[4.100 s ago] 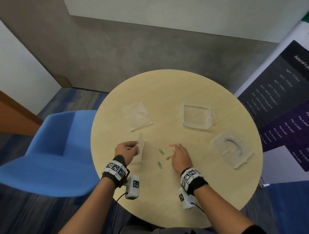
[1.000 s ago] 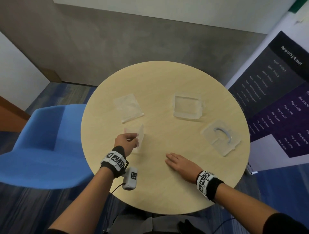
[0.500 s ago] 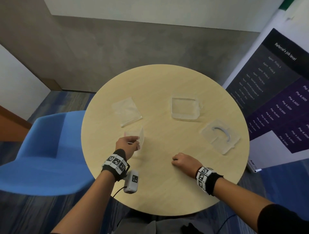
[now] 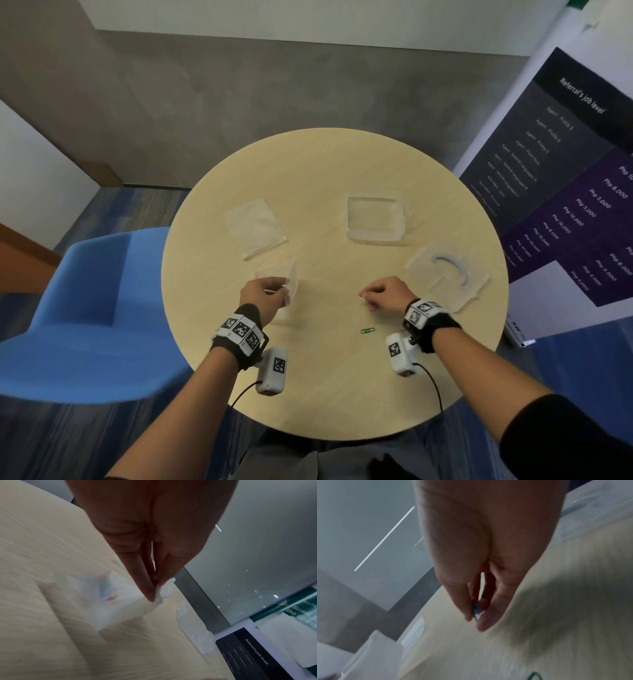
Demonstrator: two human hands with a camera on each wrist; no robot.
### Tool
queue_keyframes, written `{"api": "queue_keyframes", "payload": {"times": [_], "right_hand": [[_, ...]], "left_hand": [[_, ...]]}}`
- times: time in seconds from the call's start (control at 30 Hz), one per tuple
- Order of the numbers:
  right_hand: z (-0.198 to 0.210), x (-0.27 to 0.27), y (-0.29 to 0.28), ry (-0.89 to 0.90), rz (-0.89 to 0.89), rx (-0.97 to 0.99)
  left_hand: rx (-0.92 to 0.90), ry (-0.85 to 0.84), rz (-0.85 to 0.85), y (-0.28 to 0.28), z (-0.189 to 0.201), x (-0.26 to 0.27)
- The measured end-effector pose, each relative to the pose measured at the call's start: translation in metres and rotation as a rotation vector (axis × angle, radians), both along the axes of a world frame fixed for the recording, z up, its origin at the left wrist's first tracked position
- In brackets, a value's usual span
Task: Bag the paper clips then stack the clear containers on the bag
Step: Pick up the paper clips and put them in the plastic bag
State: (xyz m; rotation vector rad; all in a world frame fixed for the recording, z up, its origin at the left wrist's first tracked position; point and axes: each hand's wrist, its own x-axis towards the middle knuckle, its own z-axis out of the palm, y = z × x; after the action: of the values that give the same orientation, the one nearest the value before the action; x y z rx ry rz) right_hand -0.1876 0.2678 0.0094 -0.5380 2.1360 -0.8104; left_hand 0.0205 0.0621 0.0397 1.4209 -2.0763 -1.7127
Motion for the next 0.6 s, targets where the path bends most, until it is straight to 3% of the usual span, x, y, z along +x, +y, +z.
{"api": "queue_keyframes", "payload": {"times": [0.07, 0.3, 0.4, 0.6], "right_hand": [[0.003, -0.002, 0.014, -0.14, -0.004, -0.014], [0.007, 0.027, 0.019, 0.224, 0.478, 0.234], [0.003, 0.037, 0.016, 0.349, 0.485, 0.259], [0.001, 0.042, 0.013, 0.308, 0.506, 0.34]], "left_hand": [[-0.001, -0.005, -0.001, 0.002, -0.001, -0.001], [-0.038, -0.039, -0.062, 0.011, 0.0, -0.013], [-0.032, -0.039, -0.071, 0.015, 0.001, -0.017], [-0.02, -0.047, -0.111, 0.019, 0.001, -0.02]]}}
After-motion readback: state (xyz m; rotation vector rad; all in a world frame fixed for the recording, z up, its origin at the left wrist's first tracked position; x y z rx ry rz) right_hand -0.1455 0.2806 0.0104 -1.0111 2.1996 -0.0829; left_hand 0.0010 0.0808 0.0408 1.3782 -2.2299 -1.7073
